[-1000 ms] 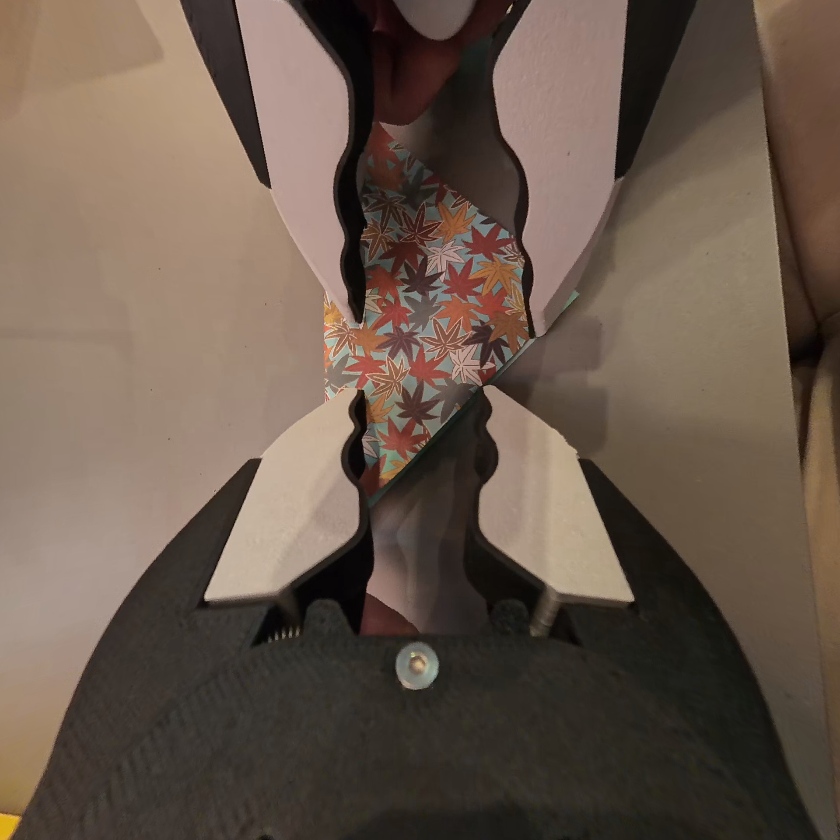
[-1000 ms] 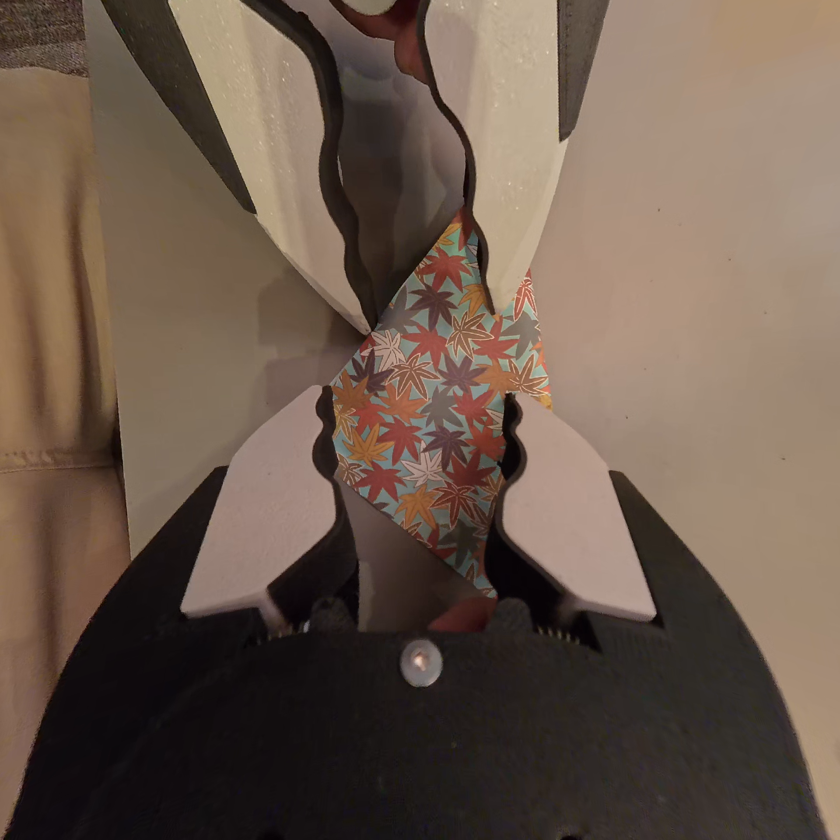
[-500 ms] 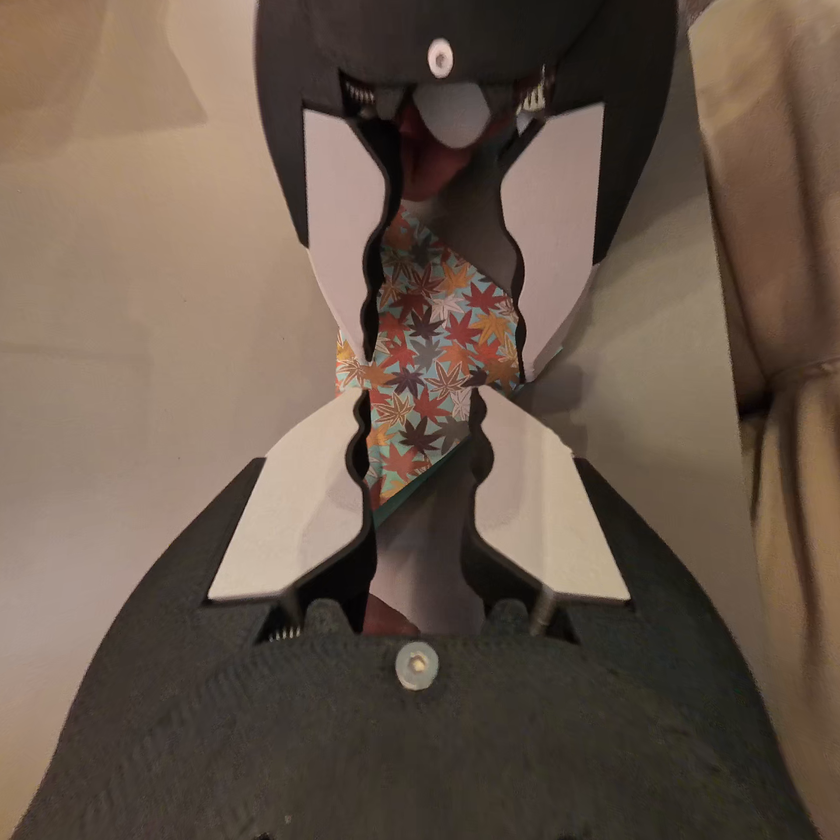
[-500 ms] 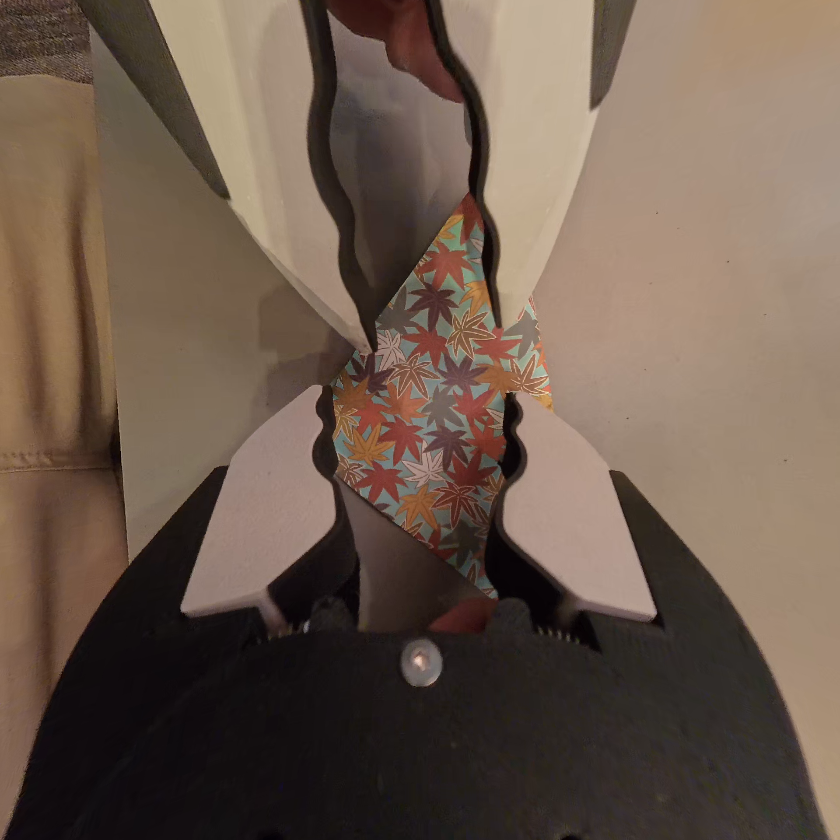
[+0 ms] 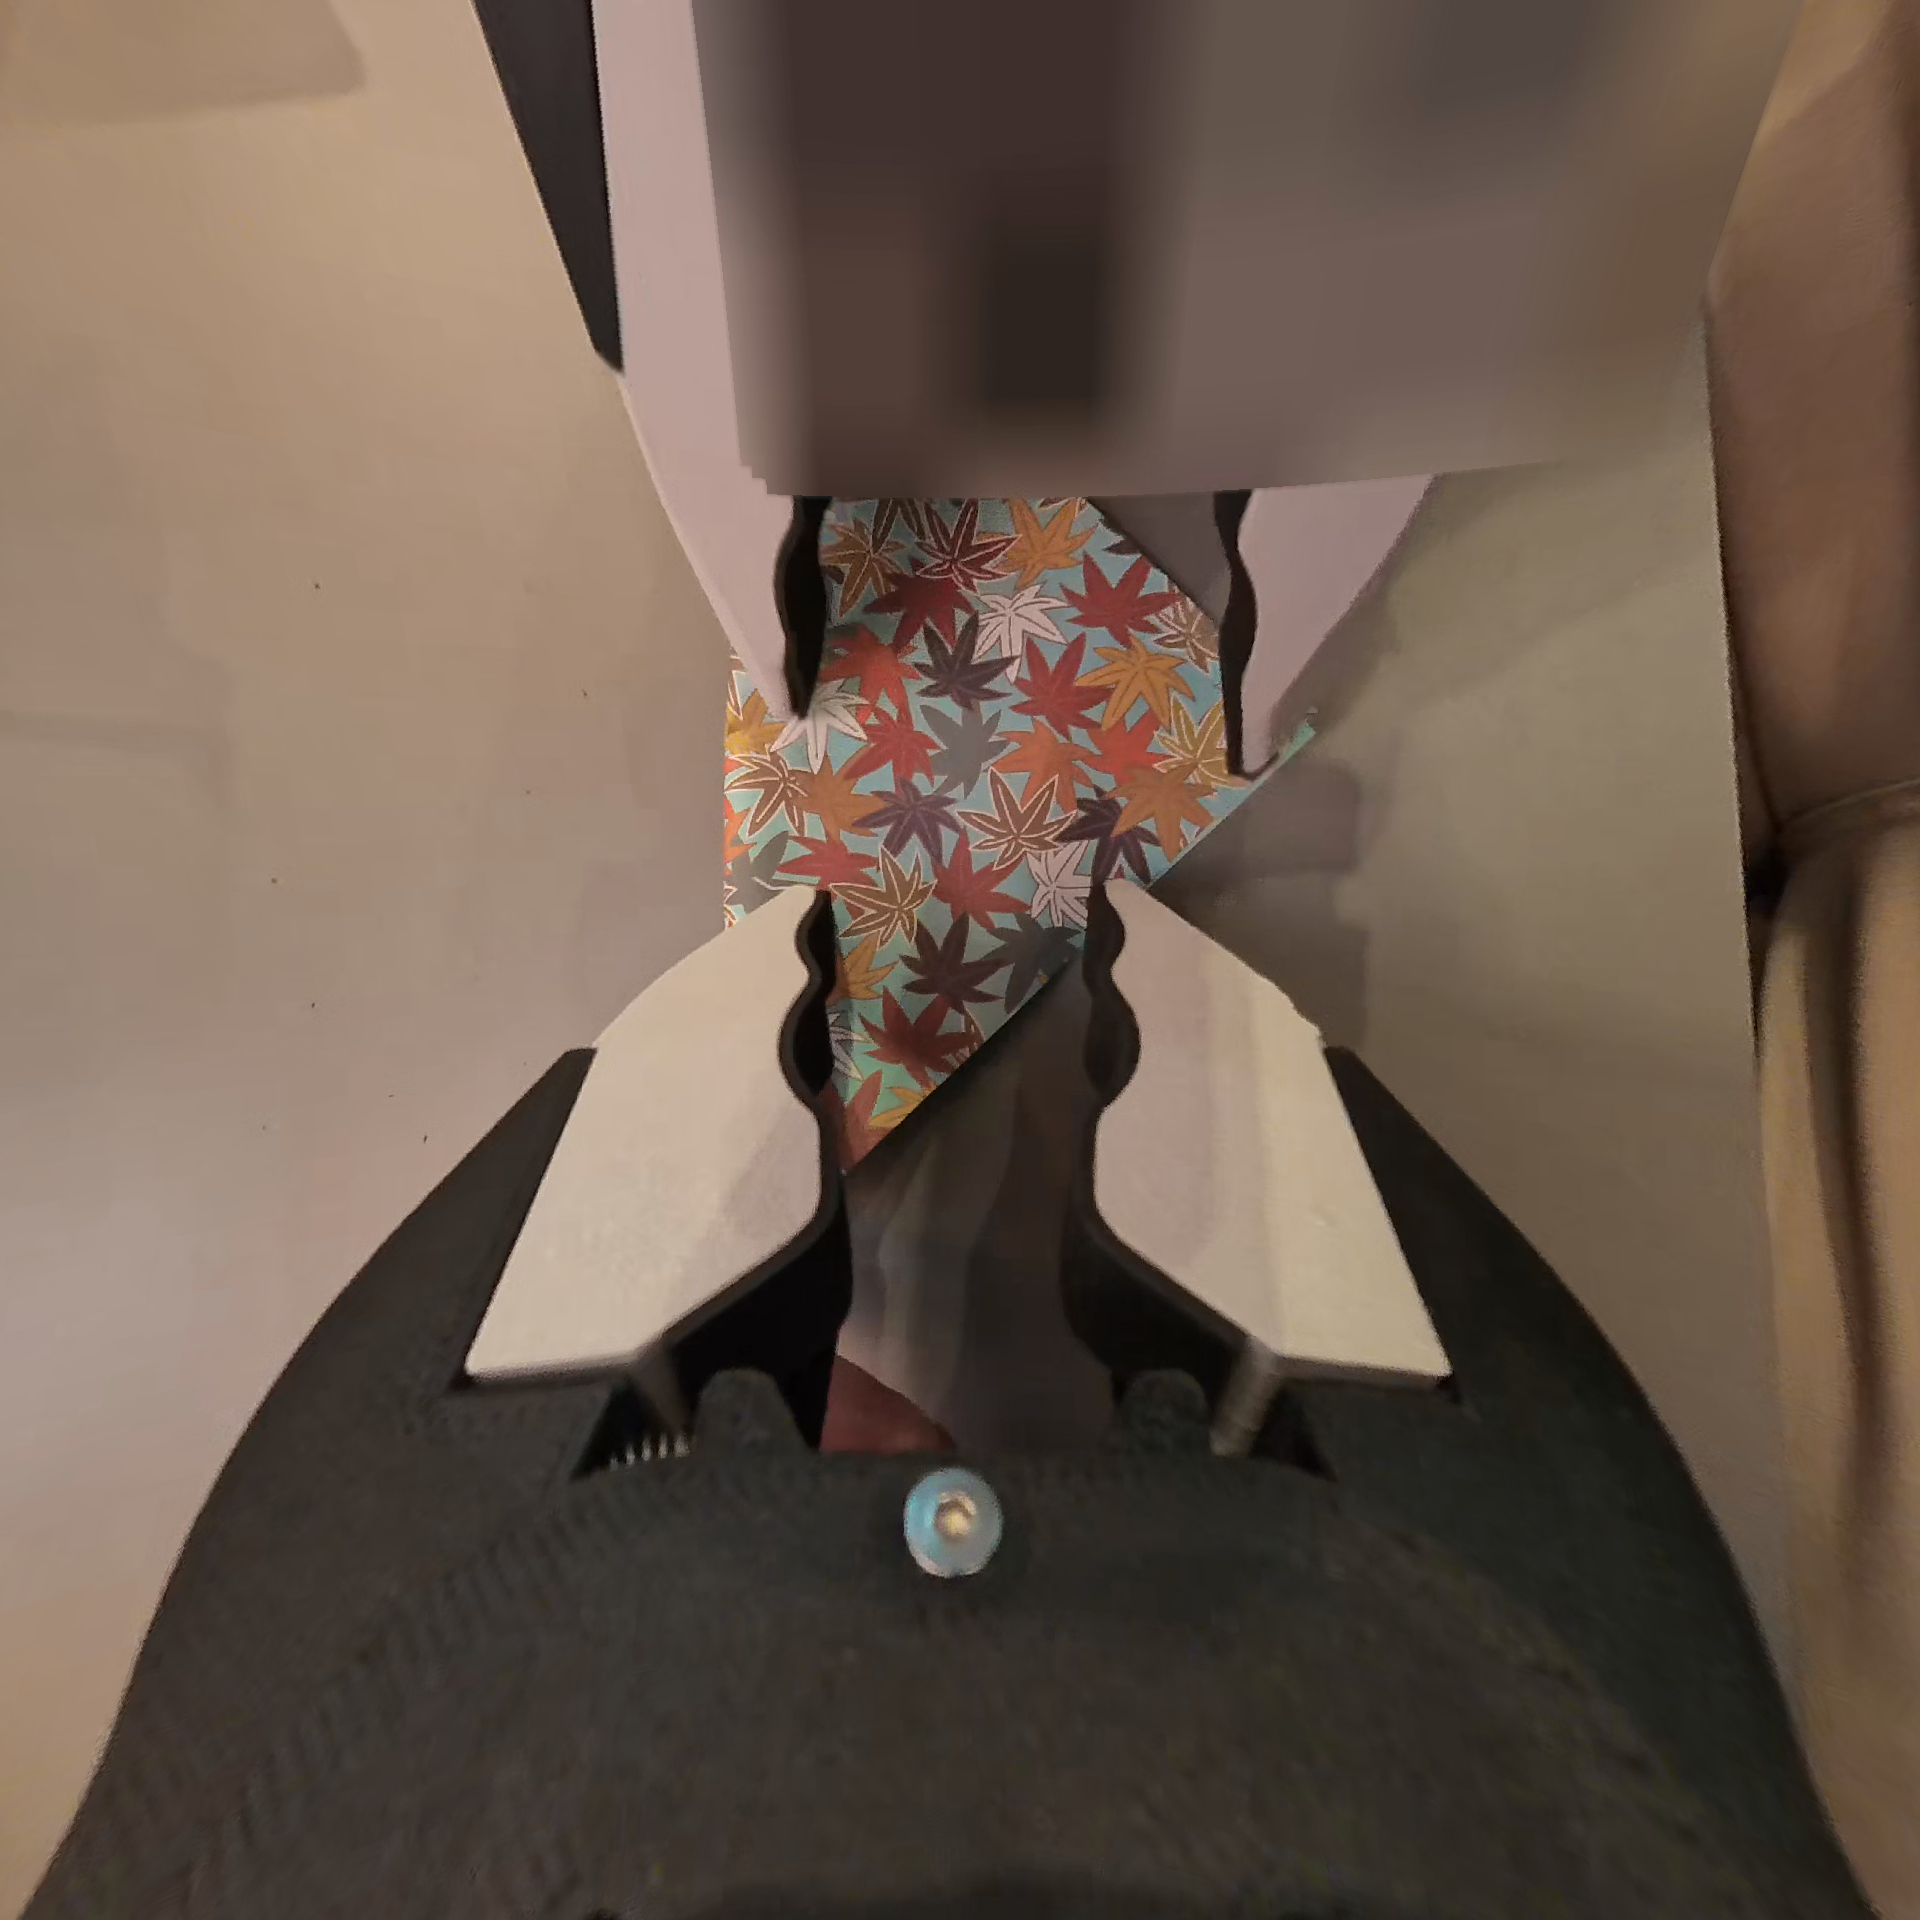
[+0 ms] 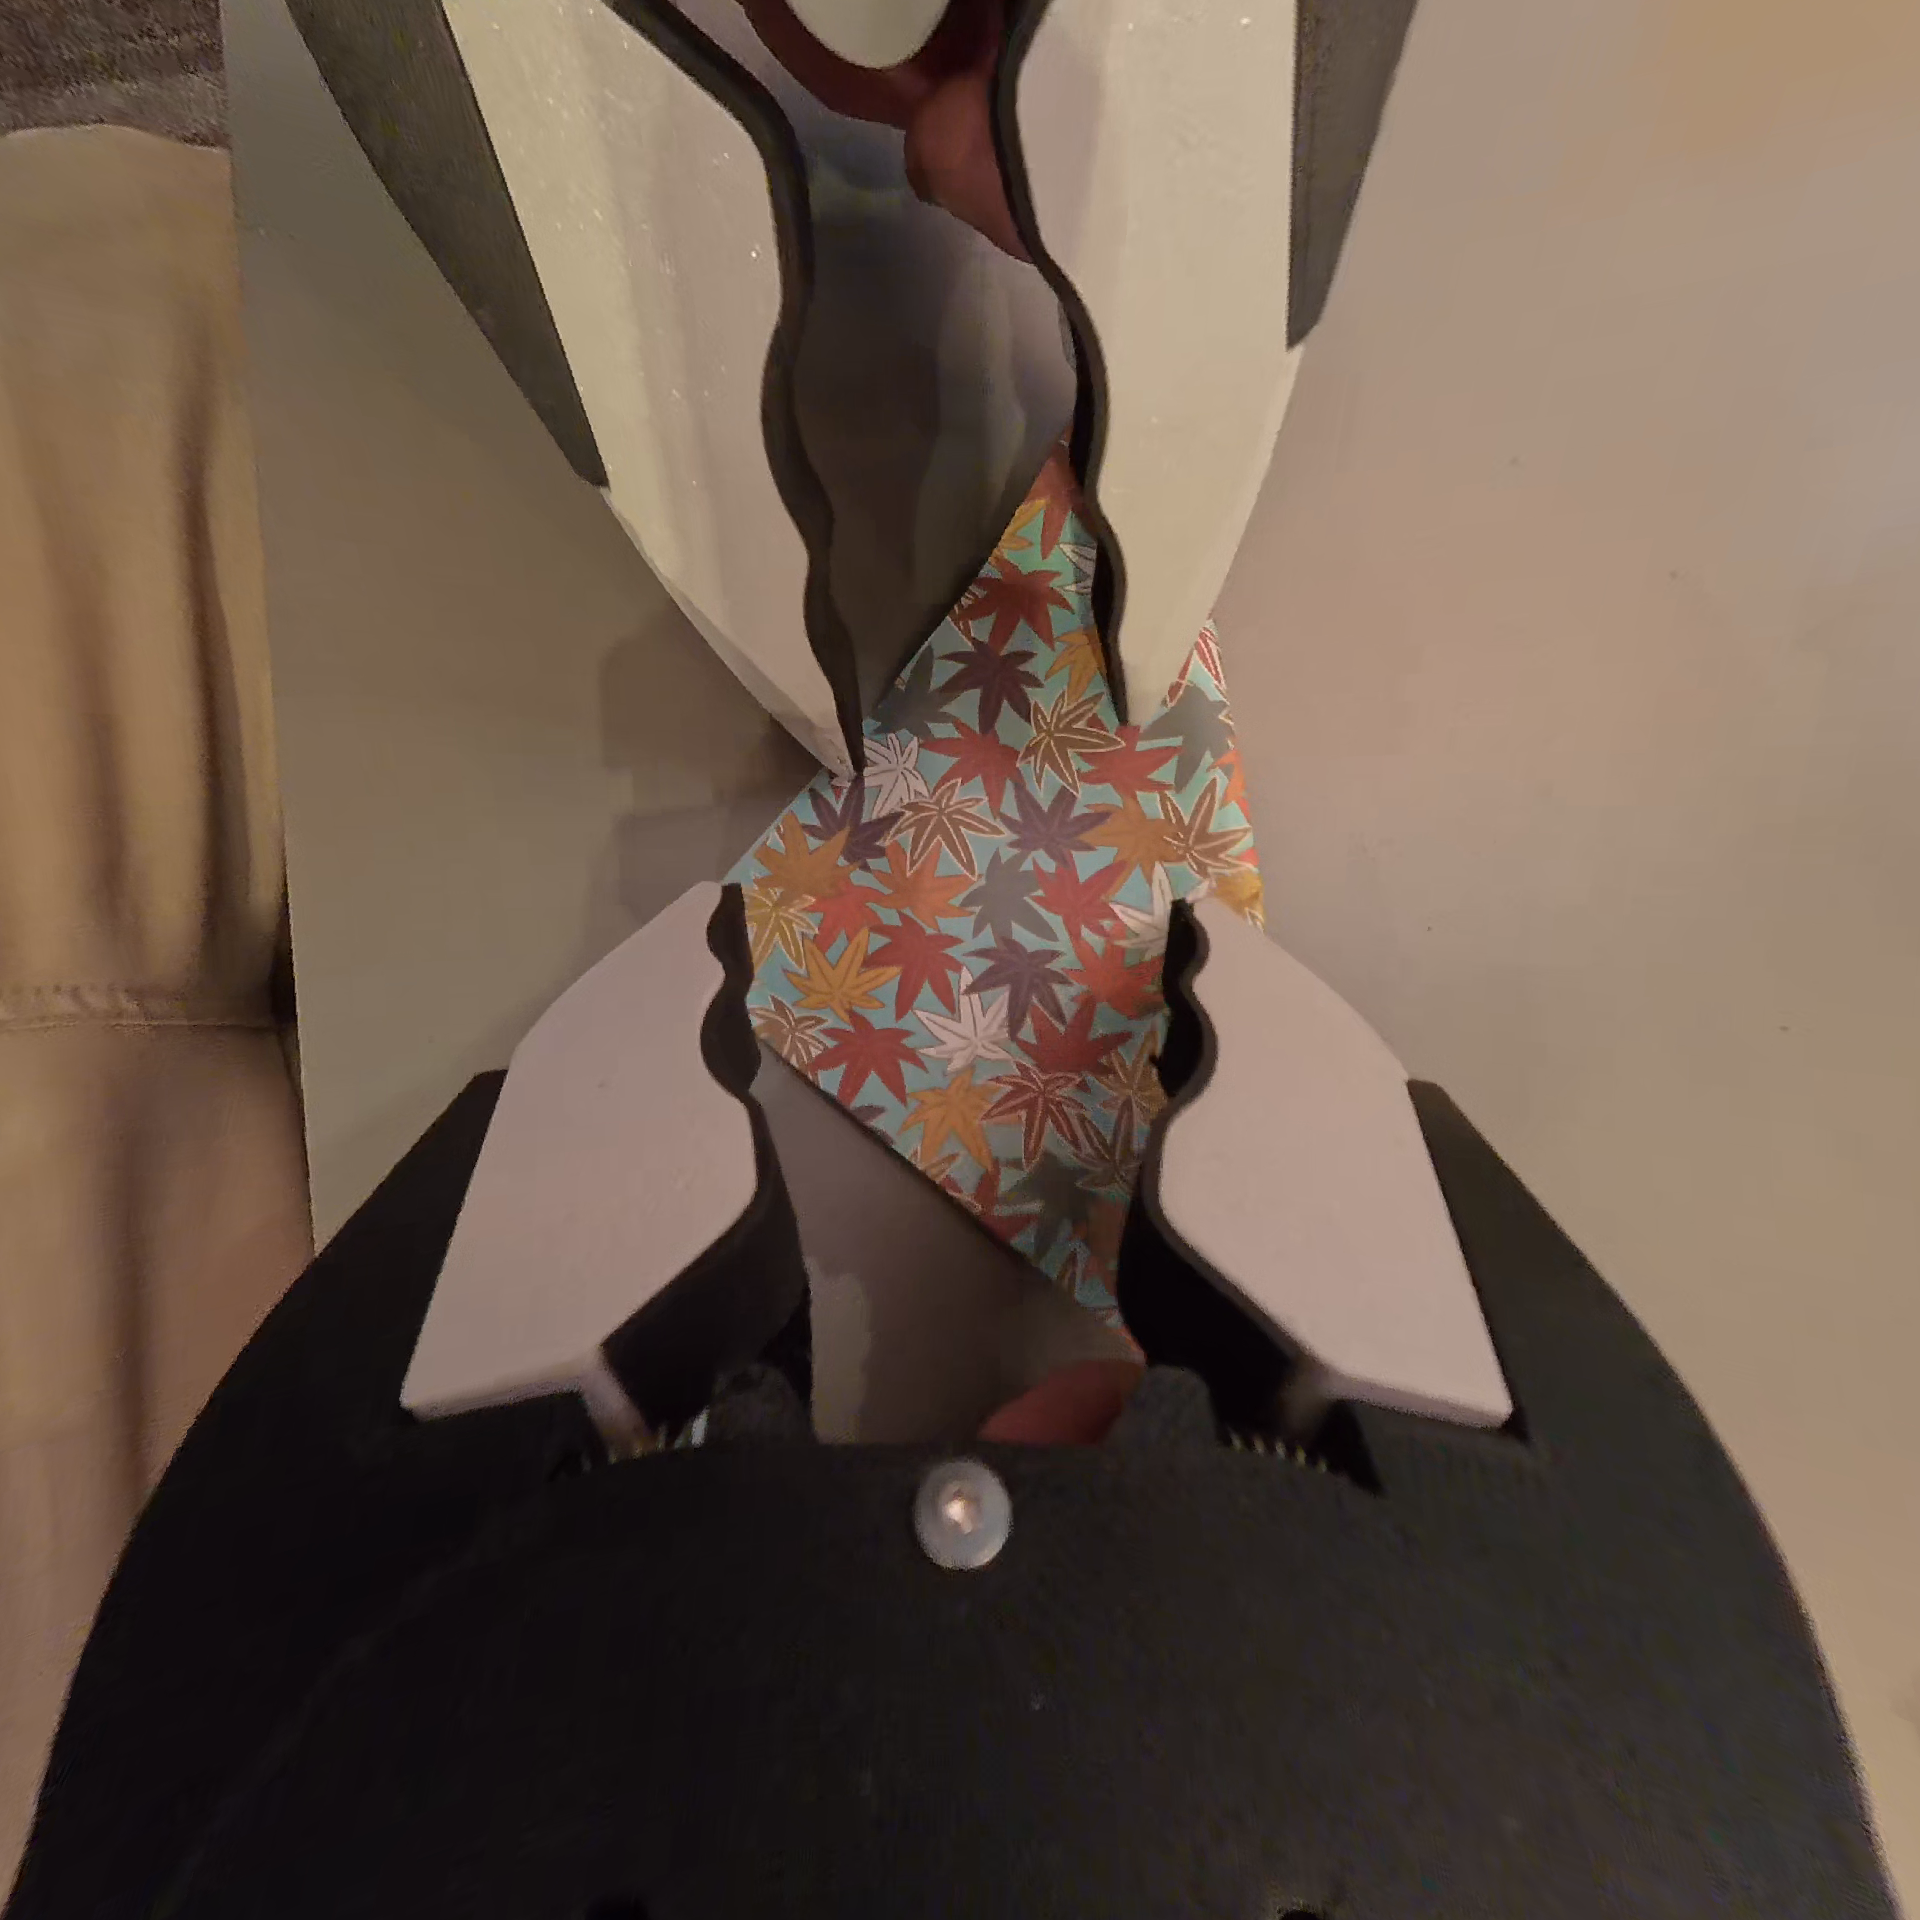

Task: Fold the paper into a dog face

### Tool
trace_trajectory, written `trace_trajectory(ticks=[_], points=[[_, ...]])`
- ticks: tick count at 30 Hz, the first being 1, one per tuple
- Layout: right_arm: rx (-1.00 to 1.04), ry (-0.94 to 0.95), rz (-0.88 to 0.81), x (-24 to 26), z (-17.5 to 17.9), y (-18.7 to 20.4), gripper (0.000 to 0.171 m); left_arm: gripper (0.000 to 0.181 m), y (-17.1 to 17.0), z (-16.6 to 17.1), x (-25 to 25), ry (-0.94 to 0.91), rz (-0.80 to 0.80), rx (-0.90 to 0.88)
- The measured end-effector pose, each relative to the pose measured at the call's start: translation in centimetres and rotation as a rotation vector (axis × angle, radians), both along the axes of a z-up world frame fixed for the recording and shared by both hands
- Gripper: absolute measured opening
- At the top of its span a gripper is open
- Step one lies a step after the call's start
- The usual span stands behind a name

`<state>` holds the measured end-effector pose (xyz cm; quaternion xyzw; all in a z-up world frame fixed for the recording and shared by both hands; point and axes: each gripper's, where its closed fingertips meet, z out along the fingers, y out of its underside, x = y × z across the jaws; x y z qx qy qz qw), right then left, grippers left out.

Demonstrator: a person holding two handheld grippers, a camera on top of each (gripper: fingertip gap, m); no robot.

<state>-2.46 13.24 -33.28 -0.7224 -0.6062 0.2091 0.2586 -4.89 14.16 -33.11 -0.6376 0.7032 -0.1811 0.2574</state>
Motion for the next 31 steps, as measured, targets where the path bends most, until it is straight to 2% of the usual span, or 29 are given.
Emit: trace_trajectory(ticks=[21,31], points=[[0.001,-0.042,-0.007,0.4,-0.3,-0.3,0.077,0.051,0.5,-0.1,-0.3,-0.013,0.036,-0.034],[0.000,-0.038,-0.007,0.3,-0.3,-0.3,0.077,0.046,2.5,-0.2,-1.7,-0.005,0.174,-0.104]])
